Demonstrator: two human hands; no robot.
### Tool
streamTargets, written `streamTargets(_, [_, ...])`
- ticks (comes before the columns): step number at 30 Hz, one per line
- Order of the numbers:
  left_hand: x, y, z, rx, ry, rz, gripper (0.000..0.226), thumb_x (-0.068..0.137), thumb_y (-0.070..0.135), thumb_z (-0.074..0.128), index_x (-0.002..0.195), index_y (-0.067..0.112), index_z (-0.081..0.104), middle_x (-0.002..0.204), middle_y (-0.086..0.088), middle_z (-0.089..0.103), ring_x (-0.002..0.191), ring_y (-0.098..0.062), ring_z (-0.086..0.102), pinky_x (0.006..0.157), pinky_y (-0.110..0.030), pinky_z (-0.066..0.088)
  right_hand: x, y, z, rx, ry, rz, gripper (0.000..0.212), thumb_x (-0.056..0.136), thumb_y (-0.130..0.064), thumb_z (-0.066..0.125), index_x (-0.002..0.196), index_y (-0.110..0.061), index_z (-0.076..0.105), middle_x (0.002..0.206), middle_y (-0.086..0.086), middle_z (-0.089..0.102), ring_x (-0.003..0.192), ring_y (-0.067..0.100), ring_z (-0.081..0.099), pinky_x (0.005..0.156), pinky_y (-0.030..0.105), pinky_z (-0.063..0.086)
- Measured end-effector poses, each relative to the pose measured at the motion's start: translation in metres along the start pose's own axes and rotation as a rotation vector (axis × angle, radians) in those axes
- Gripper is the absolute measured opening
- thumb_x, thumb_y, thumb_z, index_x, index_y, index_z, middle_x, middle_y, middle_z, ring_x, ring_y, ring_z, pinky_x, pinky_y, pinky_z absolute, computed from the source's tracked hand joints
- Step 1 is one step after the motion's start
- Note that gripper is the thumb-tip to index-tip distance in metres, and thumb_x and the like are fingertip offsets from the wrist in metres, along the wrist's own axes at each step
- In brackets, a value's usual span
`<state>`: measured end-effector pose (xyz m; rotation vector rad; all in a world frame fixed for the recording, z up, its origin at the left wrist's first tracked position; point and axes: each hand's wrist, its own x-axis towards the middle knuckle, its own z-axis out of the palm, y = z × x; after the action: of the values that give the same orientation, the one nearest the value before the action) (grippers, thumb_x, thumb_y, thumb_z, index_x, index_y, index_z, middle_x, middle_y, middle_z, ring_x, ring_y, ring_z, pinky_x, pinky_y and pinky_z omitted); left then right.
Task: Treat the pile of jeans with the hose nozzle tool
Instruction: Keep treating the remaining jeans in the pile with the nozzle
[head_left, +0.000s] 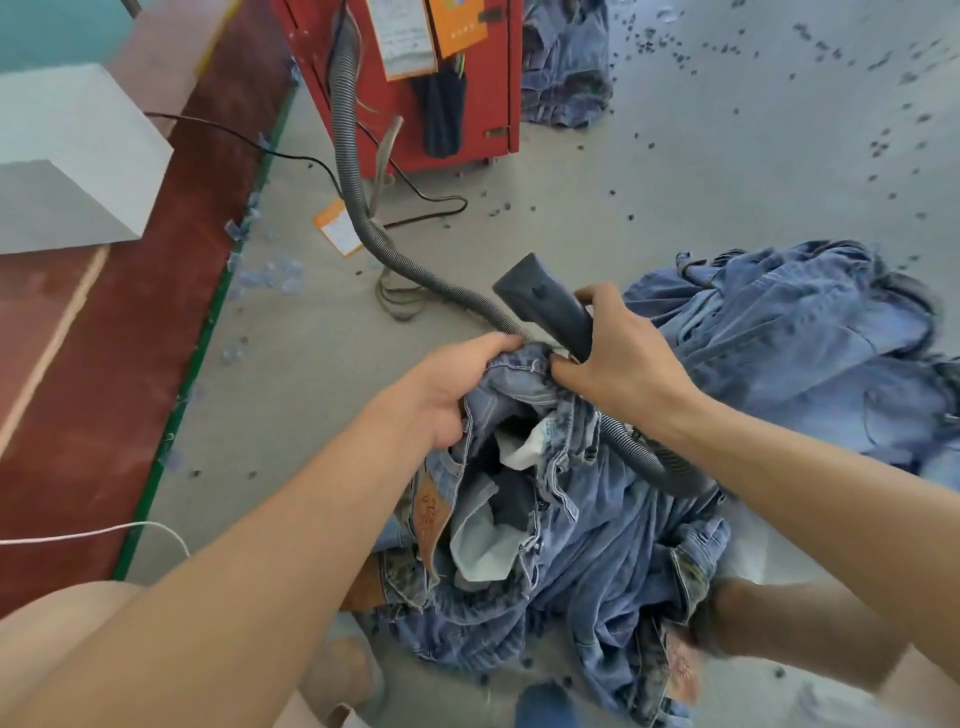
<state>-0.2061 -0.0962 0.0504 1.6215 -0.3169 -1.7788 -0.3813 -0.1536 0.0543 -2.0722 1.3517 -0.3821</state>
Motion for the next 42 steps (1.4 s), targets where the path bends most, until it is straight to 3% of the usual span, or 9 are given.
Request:
streamTargets(3, [0.001, -0.004, -0.007, -0.090, -0.033, -0.066, 0.036, 0.102, 0.038, 0.054, 0.090, 0.011, 0.075, 0.096, -0.014, 0.073, 0.081, -0.027, 0.069, 0.083, -0.036, 0.057, 0.004, 0.003, -0.004, -0.040, -0.028, 0.005, 0.059, 0.091, -0.045, 0.076, 0.133, -0.018, 0.045, 0.115, 0.003, 0.069, 0.088, 0.019, 0.066, 0.072, 0.028, 0.051])
streamTargets(7, [0.002, 0.001, -0.016, -0.180, 0.014, -0.063, 0.037, 0.101, 0.038, 0.052, 0.082, 0.013, 0.074, 0.084, -0.011, 0.075, 0.072, -0.026, 0.070, 0.078, -0.034, 0.056, 0.007, -0.003, -0.043, 0.029, -0.053, -0.067, 0.036, 0.095, -0.052, 0.067, 0.118, -0.031, 0.049, 0.081, -0.009, 0.065, 0.057, 0.003, 0.065, 0.043, 0.013, 0.045])
streamTargets(10, [0.000, 0.006, -0.018, -0.216, 0.013, -0.036, 0.038, 0.102, 0.035, 0.050, 0.083, 0.012, 0.074, 0.085, -0.011, 0.075, 0.072, -0.025, 0.072, 0.072, -0.032, 0.060, 0.003, -0.006, -0.089, 0.040, -0.118, -0.207, 0.020, 0.091, -0.049, 0.070, 0.104, -0.038, 0.059, 0.066, -0.007, 0.067, 0.045, 0.005, 0.060, 0.040, 0.012, 0.042])
streamTargets(16, [-0.001, 0.010, -0.011, -0.185, 0.006, 0.023, 0.039, 0.103, 0.035, 0.054, 0.075, 0.015, 0.074, 0.078, -0.009, 0.075, 0.064, -0.022, 0.071, 0.061, -0.027, 0.060, -0.010, -0.003, -0.099, -0.231, -0.304, -0.298, 0.015, 0.086, -0.048, 0.072, 0.093, -0.039, 0.062, 0.071, -0.011, 0.066, 0.065, 0.001, 0.062, 0.061, 0.013, 0.045])
streamTargets(25, [-0.004, 0.008, -0.007, -0.139, -0.047, 0.031, 0.032, 0.100, 0.036, 0.059, 0.081, 0.015, 0.074, 0.086, -0.010, 0.076, 0.072, -0.023, 0.073, 0.071, -0.031, 0.061, 0.000, -0.023, -0.081, -0.058, -0.082, -0.264, 0.017, 0.092, -0.044, 0.070, 0.102, -0.037, 0.058, 0.068, -0.011, 0.063, 0.061, -0.005, 0.063, 0.045, 0.010, 0.042])
streamTargets(30, [0.000, 0.010, -0.014, -0.183, -0.062, 0.045, 0.048, 0.103, 0.035, 0.052, 0.066, 0.016, 0.076, 0.077, -0.009, 0.075, 0.064, -0.022, 0.073, 0.059, -0.028, 0.061, -0.002, -0.020, -0.097, -0.204, -0.244, -0.226, 0.016, 0.087, -0.045, 0.070, 0.095, -0.038, 0.059, 0.070, -0.019, 0.066, 0.060, -0.006, 0.062, 0.048, 0.012, 0.043])
streamTargets(35, [-0.007, 0.003, -0.008, -0.121, -0.148, 0.035, 0.032, 0.097, 0.036, 0.059, 0.086, 0.012, 0.077, 0.090, -0.011, 0.077, 0.078, -0.023, 0.075, 0.071, -0.031, 0.063, -0.006, -0.033, -0.065, -0.091, -0.232, -0.227, 0.017, 0.089, -0.043, 0.074, 0.094, -0.031, 0.064, 0.062, -0.013, 0.067, 0.053, -0.003, 0.064, 0.046, 0.013, 0.045])
streamTargets(38, [-0.010, 0.002, -0.006, -0.089, -0.171, 0.009, 0.038, 0.102, 0.042, 0.055, 0.099, 0.011, 0.075, 0.107, -0.013, 0.076, 0.090, -0.027, 0.073, 0.090, -0.037, 0.059, 0.006, -0.033, -0.069, 0.156, -0.058, 0.009, 0.035, 0.083, -0.048, 0.082, 0.085, -0.016, 0.068, 0.059, 0.000, 0.071, 0.046, 0.010, 0.065, 0.052, 0.027, 0.055])
streamTargets(42, [-0.009, 0.000, -0.004, 0.031, -0.211, 0.043, 0.061, 0.101, 0.058, 0.051, 0.128, 0.006, 0.068, 0.123, -0.015, 0.073, 0.112, -0.030, 0.071, 0.104, -0.043, 0.054, 0.013, -0.033, -0.062, 0.180, -0.176, 0.180, 0.045, 0.074, -0.041, 0.092, 0.094, -0.011, 0.065, 0.064, 0.007, 0.070, 0.052, 0.014, 0.062, 0.061, 0.036, 0.054])
